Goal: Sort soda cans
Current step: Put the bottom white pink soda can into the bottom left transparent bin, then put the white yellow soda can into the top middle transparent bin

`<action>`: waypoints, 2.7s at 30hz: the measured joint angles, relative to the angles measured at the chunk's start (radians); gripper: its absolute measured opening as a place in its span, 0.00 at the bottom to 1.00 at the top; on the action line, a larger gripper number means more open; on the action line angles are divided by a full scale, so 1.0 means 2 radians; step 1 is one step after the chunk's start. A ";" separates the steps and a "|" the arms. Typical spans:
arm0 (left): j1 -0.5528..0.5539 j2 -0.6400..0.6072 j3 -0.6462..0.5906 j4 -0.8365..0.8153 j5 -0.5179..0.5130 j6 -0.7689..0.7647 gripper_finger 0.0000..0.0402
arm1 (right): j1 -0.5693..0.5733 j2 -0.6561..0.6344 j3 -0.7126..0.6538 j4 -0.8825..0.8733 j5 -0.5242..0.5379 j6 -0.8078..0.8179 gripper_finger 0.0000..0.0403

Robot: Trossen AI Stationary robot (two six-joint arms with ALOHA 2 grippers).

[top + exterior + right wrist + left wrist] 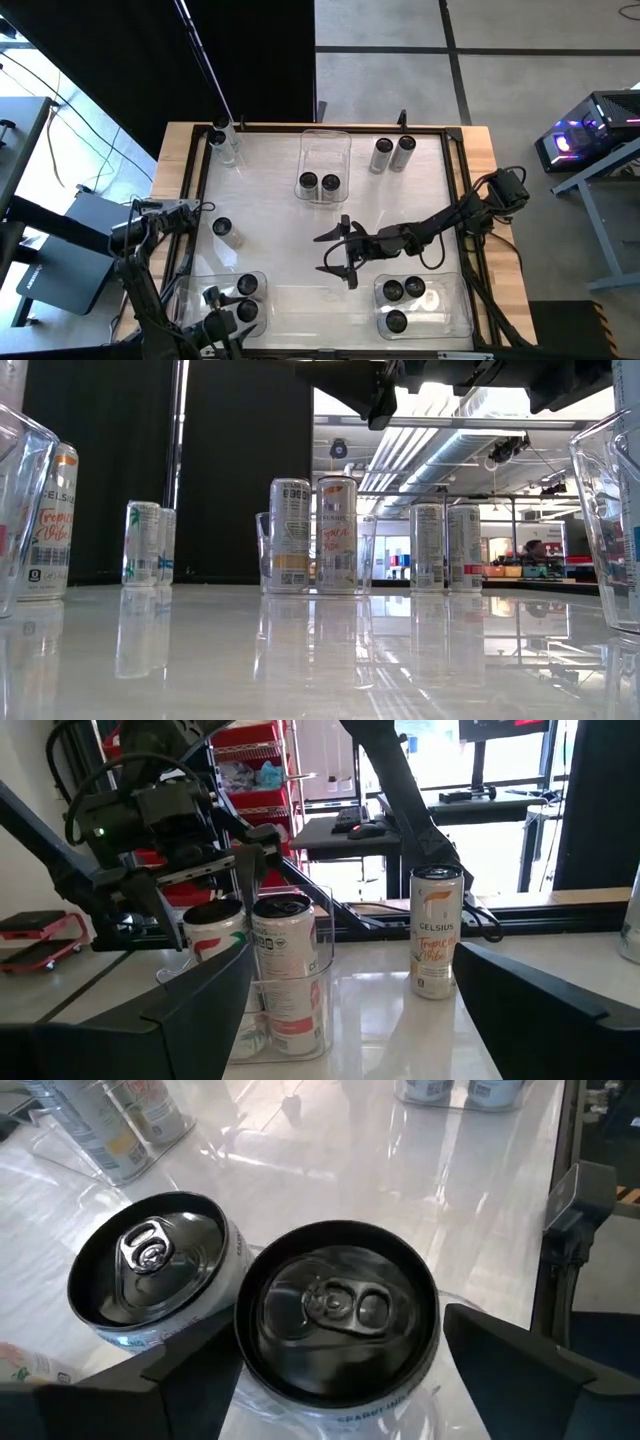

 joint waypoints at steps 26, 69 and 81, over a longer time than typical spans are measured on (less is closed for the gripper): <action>0.097 -0.187 0.059 -0.113 0.002 0.143 0.83 | 0.000 0.000 0.000 0.000 0.000 0.021 0.85; 0.086 -0.374 -0.350 -0.075 0.172 -0.157 0.83 | 0.161 -0.153 0.000 -0.322 0.317 0.047 0.85; 0.086 -0.371 -0.406 -0.009 0.089 -0.132 0.83 | 0.161 -0.153 0.000 -0.322 0.317 0.047 0.85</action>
